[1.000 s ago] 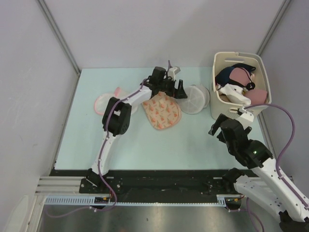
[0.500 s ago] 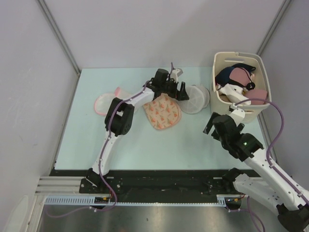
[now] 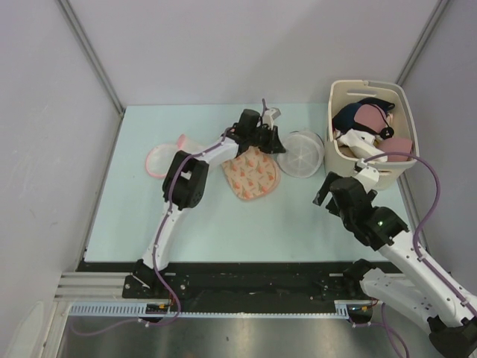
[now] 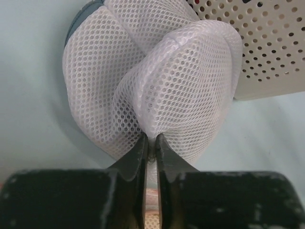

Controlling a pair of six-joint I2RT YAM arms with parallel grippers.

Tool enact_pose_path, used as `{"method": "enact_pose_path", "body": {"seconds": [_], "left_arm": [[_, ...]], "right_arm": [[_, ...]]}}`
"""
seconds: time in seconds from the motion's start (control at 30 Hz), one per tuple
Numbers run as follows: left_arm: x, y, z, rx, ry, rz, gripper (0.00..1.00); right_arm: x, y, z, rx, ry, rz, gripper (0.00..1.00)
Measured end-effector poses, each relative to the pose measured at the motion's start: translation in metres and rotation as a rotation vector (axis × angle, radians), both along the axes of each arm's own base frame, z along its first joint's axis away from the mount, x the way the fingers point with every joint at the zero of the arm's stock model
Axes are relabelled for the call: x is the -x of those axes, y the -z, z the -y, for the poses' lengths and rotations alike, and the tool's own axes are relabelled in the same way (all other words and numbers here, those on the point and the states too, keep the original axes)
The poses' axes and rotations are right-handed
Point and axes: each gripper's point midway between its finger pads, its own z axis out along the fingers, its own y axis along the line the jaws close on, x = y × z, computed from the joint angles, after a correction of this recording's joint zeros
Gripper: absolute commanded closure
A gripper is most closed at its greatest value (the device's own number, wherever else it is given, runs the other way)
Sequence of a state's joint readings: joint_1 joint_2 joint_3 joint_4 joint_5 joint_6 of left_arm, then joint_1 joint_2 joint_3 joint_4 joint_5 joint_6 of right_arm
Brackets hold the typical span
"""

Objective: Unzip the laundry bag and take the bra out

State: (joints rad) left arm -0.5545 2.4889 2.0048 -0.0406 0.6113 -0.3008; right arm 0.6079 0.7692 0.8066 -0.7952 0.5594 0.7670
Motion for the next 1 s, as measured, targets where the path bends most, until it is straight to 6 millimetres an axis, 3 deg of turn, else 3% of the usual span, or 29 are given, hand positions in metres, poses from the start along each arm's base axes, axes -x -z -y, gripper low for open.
{"method": "enact_pose_path", "body": {"seconds": [0.13, 0.27, 0.47, 0.5, 0.6, 0.7, 0.77, 0.8, 0.83, 0.87, 0.9, 0.93, 1.0], "left_arm": [[-0.001, -0.016, -0.005, -0.012, -0.025, 0.018, 1.0], [-0.002, -0.065, -0.014, -0.031, -0.069, 0.087, 1.0], [0.008, -0.182, -0.048, -0.058, -0.157, 0.294, 1.0], [0.013, -0.215, -0.058, -0.059, -0.179, 0.363, 1.0], [0.026, -0.27, -0.078, -0.082, -0.235, 0.498, 1.0], [0.048, -0.301, -0.085, -0.15, -0.273, 0.614, 1.0], [0.068, -0.301, -0.077, -0.208, -0.277, 0.665, 1.0], [0.081, -0.291, -0.071, -0.247, -0.269, 0.675, 0.91], [0.096, -0.274, -0.063, -0.291, -0.246, 0.671, 0.67], [0.11, -0.251, -0.054, -0.34, -0.215, 0.665, 0.18], [0.123, -0.225, -0.045, -0.392, -0.178, 0.648, 0.05], [0.134, -0.199, -0.039, -0.442, -0.14, 0.625, 0.0], [0.16, -0.14, -0.024, -0.541, -0.048, 0.552, 0.0]], "right_arm": [[0.001, -0.004, 0.001, -0.014, 0.001, 0.017, 0.0], [0.004, -0.008, 0.002, -0.027, 0.001, 0.032, 0.0], [0.008, -0.019, 0.005, -0.058, 0.004, 0.075, 0.0], [0.009, -0.02, 0.006, -0.06, 0.008, 0.081, 0.0], [0.011, -0.023, 0.01, -0.066, 0.021, 0.094, 0.0], [0.012, -0.024, 0.012, -0.068, 0.032, 0.102, 0.0], [0.013, -0.026, 0.014, -0.069, 0.039, 0.109, 0.0], [0.014, -0.026, 0.016, -0.069, 0.046, 0.114, 0.0], [0.015, -0.027, 0.018, -0.071, 0.052, 0.118, 0.0], [0.016, -0.028, 0.02, -0.07, 0.06, 0.123, 0.0], [0.017, -0.029, 0.023, -0.07, 0.068, 0.128, 0.0], [0.019, -0.03, 0.025, -0.071, 0.077, 0.136, 0.0], [0.021, -0.034, 0.031, -0.073, 0.09, 0.155, 0.0]]}}
